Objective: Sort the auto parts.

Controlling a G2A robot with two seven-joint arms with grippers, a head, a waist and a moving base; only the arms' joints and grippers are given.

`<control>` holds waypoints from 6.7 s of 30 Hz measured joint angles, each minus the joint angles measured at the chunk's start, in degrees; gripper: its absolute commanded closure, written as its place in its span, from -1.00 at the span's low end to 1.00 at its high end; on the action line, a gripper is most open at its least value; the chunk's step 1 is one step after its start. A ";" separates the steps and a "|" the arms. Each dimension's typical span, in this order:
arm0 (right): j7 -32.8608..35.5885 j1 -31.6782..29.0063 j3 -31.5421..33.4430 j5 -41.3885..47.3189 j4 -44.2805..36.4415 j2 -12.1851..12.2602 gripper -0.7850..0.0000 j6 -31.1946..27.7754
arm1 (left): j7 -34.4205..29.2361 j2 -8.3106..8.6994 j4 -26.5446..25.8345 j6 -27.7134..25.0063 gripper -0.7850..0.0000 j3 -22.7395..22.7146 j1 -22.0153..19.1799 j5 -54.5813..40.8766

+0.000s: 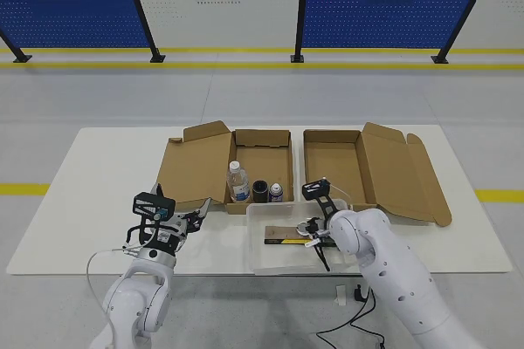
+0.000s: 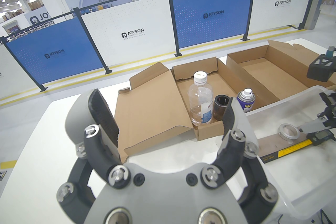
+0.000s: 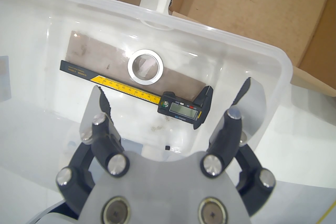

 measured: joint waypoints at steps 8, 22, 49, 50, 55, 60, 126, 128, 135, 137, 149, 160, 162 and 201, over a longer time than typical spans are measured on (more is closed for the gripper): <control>2.00 -0.23 -2.36 -2.55 -1.18 -0.80 -1.00 4.67 | 0.00 0.00 0.00 0.00 -1.00 0.00 0.00 0.00; 4.95 2.61 -3.05 -5.40 3.64 -2.06 -0.31 8.50 | 0.00 0.00 0.00 0.00 -1.00 0.00 0.00 0.00; 3.10 8.87 -8.73 -3.14 17.11 -6.43 0.17 7.48 | 0.00 0.00 0.00 0.00 -1.00 0.00 0.00 0.00; 3.09 8.95 -8.78 -3.16 17.34 -6.52 0.18 7.47 | 0.00 0.00 0.00 0.00 -1.00 0.00 0.00 0.00; 3.17 9.26 -8.90 -3.18 18.29 -6.98 0.17 7.27 | 0.00 0.00 0.00 0.00 -1.00 0.00 0.00 0.00; 3.12 9.26 -8.57 -3.24 19.08 -7.26 0.39 7.03 | 0.00 0.00 0.00 0.00 -1.00 0.00 0.00 0.00; -8.02 -10.93 30.80 16.77 -16.38 1.08 1.00 -10.92 | 0.00 0.00 0.00 0.00 -1.00 0.00 0.00 0.00; -8.77 -8.78 29.50 13.63 -14.40 1.05 1.00 -8.93 | 0.00 0.00 0.00 0.00 -1.00 0.00 0.00 0.00; -10.34 2.64 21.60 3.43 -0.37 0.21 1.00 -1.68 | 0.00 0.00 0.00 0.00 -1.00 0.00 0.00 0.00; -10.64 5.85 19.08 1.61 4.43 -0.24 1.00 -0.28 | 0.00 0.00 0.00 0.00 -1.00 0.00 0.00 0.00; -11.92 22.64 6.27 1.26 34.78 -4.59 1.00 4.15 | 0.00 0.00 0.00 0.00 -1.00 0.00 0.00 0.00; -11.16 25.58 0.85 0.72 46.06 -7.27 1.00 6.74 | 0.00 0.00 0.00 0.00 -1.00 0.00 0.00 0.00; -11.00 25.80 0.73 0.51 46.97 -7.44 1.00 7.30 | 0.00 0.00 0.00 0.00 -1.00 0.00 0.00 0.00; 10.43 14.26 12.54 -4.38 3.47 0.18 -1.00 -33.33 | 0.00 0.00 0.00 0.00 -1.00 0.00 0.00 0.00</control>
